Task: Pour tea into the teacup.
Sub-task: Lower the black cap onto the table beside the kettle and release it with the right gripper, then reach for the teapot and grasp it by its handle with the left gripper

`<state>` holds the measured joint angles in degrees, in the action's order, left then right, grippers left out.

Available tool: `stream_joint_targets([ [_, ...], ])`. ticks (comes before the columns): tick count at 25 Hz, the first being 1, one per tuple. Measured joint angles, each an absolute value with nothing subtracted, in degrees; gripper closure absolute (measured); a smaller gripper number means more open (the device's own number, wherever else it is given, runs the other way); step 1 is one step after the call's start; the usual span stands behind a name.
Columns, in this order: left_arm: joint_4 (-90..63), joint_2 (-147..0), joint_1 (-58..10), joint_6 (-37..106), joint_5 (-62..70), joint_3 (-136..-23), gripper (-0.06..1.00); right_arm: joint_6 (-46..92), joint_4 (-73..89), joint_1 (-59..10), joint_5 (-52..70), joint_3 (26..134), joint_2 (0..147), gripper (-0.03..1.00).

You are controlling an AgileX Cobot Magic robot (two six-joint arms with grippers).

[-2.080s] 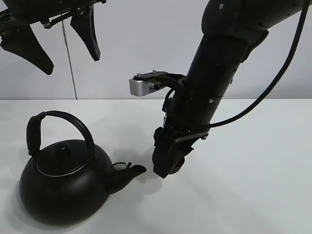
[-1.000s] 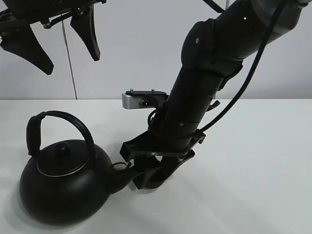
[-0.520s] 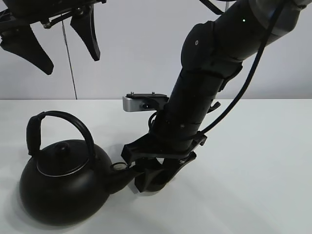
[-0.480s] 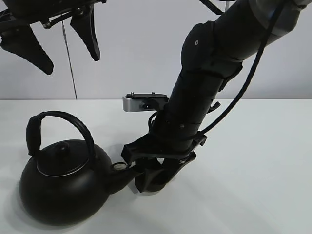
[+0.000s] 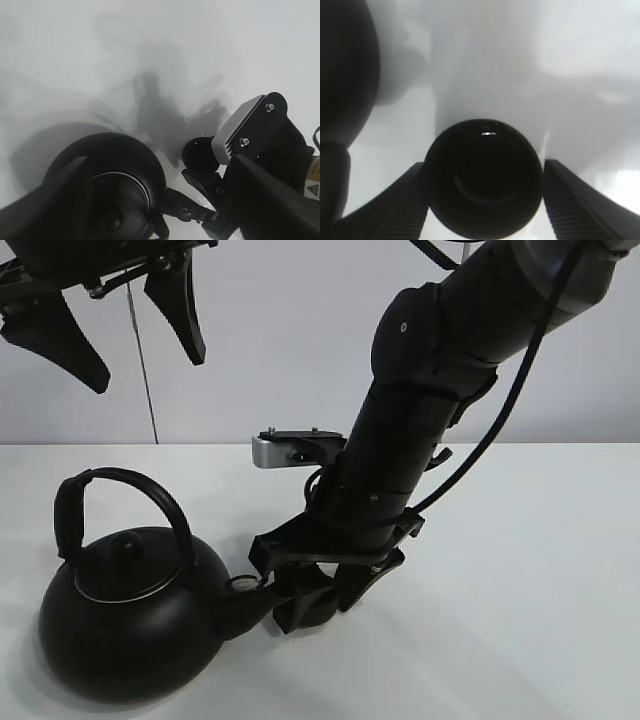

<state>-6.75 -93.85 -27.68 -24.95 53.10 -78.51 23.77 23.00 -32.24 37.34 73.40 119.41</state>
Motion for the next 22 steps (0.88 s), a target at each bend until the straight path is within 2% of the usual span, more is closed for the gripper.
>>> stream_joint_targets([
  [22, -6.75, -93.85, -27.68, -24.95, 53.10, -78.51, 0.40, 19.51, 22.93, -31.59, 39.02, 73.46, 115.07, 0.49],
])
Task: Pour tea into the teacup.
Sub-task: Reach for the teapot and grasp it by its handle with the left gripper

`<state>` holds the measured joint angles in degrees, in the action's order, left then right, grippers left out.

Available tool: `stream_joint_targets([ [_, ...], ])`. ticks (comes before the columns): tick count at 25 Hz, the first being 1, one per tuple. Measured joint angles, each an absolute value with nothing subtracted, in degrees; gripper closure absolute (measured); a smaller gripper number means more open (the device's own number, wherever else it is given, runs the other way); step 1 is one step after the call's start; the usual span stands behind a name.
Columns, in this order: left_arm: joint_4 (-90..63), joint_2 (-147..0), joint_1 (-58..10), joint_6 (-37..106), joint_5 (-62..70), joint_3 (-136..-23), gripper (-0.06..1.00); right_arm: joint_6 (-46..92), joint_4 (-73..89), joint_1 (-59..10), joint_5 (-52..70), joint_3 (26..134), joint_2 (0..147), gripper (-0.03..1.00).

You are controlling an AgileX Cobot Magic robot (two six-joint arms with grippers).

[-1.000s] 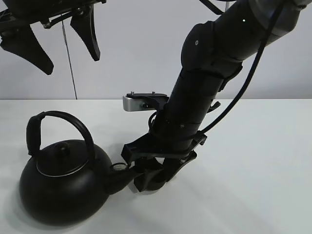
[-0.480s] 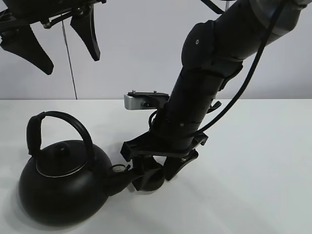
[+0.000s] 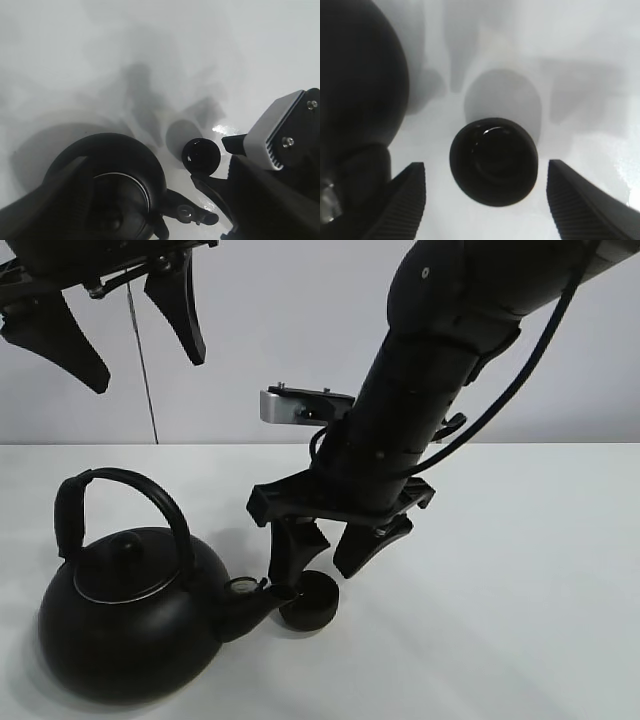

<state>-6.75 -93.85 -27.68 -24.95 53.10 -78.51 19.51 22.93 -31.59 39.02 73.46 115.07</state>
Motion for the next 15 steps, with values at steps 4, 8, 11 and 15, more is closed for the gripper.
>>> stream_joint_targets([
  [4, -6.75, -93.85, -27.68, -24.95, 53.10, -78.51, 0.40, 18.55, 22.73, -31.59, 39.96, 73.46, 112.52, 0.49],
  [8, -6.75, -93.85, -27.68, -24.95, 53.10, -78.51, 0.40, 14.17, 20.56, -31.37, 41.30, 73.46, 108.98, 0.49],
  [11, -6.75, -93.85, -27.68, -24.95, 53.10, -78.51, 0.40, 8.47, 16.12, -29.97, 43.34, 73.46, 106.30, 0.49],
  [15, -6.75, -93.85, -27.68, -24.95, 53.10, -78.51, 0.40, 3.03, 10.24, -26.65, 46.84, 73.46, 102.67, 0.49],
])
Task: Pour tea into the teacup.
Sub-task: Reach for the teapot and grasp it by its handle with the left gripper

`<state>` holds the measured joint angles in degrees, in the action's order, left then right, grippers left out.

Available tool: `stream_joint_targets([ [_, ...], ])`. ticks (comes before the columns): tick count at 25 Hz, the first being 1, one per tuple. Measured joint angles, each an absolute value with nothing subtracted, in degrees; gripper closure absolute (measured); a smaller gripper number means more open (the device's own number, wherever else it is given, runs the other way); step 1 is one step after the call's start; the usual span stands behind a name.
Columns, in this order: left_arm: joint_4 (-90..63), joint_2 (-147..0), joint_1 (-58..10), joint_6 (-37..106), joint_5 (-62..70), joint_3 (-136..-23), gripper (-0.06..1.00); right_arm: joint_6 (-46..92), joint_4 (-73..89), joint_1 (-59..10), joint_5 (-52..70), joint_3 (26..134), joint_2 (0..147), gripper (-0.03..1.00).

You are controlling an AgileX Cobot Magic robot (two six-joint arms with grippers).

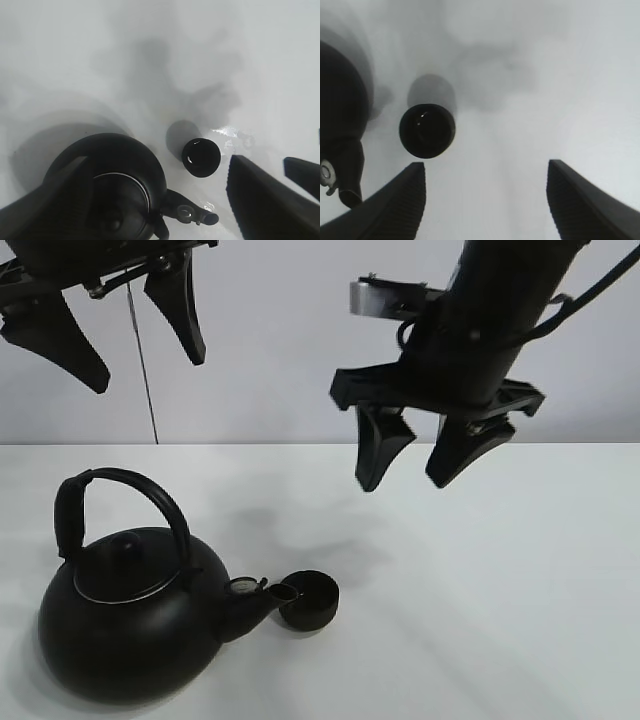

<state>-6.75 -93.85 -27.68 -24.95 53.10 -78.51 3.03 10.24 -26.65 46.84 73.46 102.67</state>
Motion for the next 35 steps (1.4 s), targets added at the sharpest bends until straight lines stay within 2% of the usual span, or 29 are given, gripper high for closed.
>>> stream_joint_targets([
  [7, -6.75, -93.85, -27.68, -24.95, 53.10, -78.51, 0.40, 1.78, 11.50, -18.44, 53.51, 73.46, 95.68, 0.49],
  [19, -6.75, -93.85, -27.68, -24.95, 53.10, -78.51, 0.40, 8.67, 19.88, -3.75, 61.99, 73.41, 87.41, 0.49],
  [35, -6.75, -93.85, -27.68, -24.95, 53.10, -78.51, 0.40, 9.06, 21.00, -3.12, 63.23, 73.41, 86.64, 0.49],
])
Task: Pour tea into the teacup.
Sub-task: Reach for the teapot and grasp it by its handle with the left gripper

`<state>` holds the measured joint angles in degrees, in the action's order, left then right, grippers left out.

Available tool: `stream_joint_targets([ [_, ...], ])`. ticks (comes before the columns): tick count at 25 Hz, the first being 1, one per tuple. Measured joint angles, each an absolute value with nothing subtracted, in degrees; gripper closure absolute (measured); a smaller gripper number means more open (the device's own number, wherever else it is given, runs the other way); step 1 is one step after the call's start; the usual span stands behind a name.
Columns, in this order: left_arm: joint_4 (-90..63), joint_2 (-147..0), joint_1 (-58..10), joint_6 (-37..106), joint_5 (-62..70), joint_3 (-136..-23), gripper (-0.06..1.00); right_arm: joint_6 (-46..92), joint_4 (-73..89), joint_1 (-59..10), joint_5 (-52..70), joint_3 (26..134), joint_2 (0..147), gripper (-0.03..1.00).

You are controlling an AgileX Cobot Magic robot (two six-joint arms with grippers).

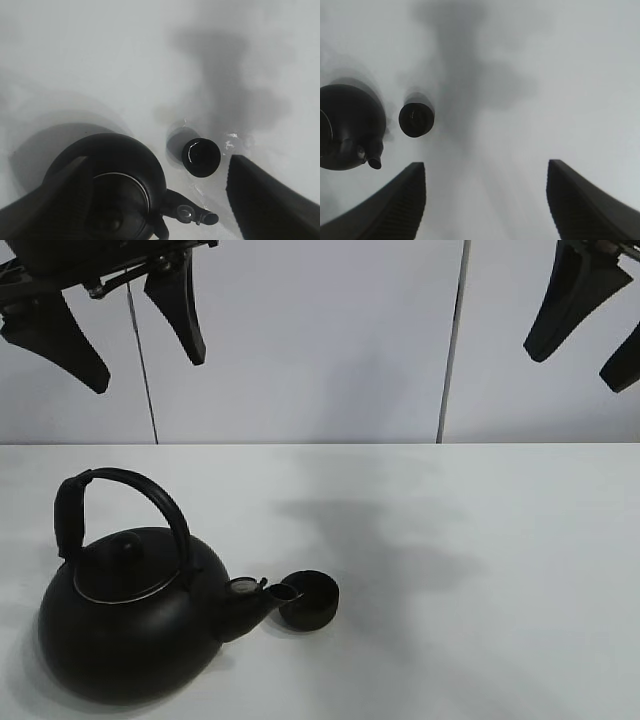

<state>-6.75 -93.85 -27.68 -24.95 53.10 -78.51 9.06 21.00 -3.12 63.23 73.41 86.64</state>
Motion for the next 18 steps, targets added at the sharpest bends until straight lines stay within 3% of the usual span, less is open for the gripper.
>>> stream_joint_targets([
  [9, -6.75, -93.85, -27.68, -24.95, 52.37, -78.51, 0.40, 9.06, 21.00, -3.12, 63.23, 73.41, 86.64, 0.49],
  [18, -6.75, -93.85, -27.68, -24.95, 43.65, -78.51, 0.40, 9.06, 21.00, -3.12, 63.23, 73.41, 86.64, 0.49],
])
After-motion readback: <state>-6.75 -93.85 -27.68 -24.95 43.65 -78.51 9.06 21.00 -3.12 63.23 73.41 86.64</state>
